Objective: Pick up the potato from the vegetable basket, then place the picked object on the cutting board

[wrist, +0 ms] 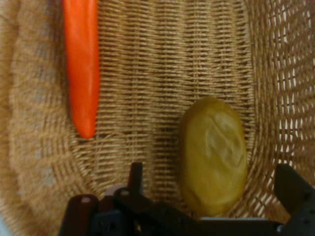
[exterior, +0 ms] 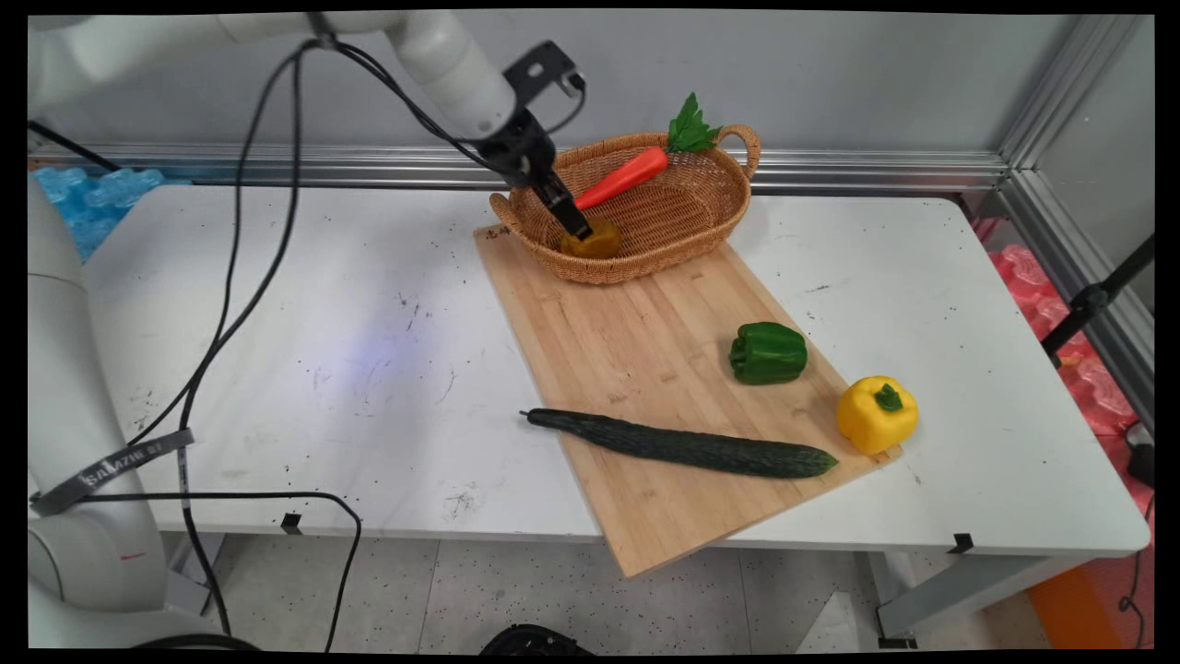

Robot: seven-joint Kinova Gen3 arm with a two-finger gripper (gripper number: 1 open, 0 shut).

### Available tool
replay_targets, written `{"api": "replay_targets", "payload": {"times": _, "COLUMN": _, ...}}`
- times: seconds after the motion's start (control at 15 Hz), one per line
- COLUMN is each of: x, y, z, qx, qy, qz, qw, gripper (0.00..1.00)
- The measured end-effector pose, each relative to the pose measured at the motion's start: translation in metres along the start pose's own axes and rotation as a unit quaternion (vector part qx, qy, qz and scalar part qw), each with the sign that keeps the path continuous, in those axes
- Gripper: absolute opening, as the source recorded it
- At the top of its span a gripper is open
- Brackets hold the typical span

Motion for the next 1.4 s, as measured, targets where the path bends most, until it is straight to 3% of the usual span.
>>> {"api": "replay_targets", "payload": {"times": 0.53, "x": 0.014, "y": 0.002, "z": 0.051, "qx": -0.009, "qy": -0.027, "qz": 0.024, "qw": 0.9993, "gripper": 1.00}}
{"api": "replay_targets", "payload": {"times": 0.6, "x": 0.014, "y": 0.002, "z": 0.054, "qx": -0.009, "qy": -0.029, "qz": 0.029, "qw": 0.9991, "gripper": 0.00}}
{"api": "replay_targets", "payload": {"times": 1.07, "x": 0.019, "y": 0.001, "z": 0.040, "qx": -0.002, "qy": -0.029, "qz": 0.063, "qw": 0.9976, "gripper": 0.00}}
{"api": "replay_targets", "payload": {"times": 1.4, "x": 0.028, "y": 0.005, "z": 0.004, "qx": 0.008, "qy": -0.017, "qz": 0.083, "qw": 0.9964, "gripper": 0.00}}
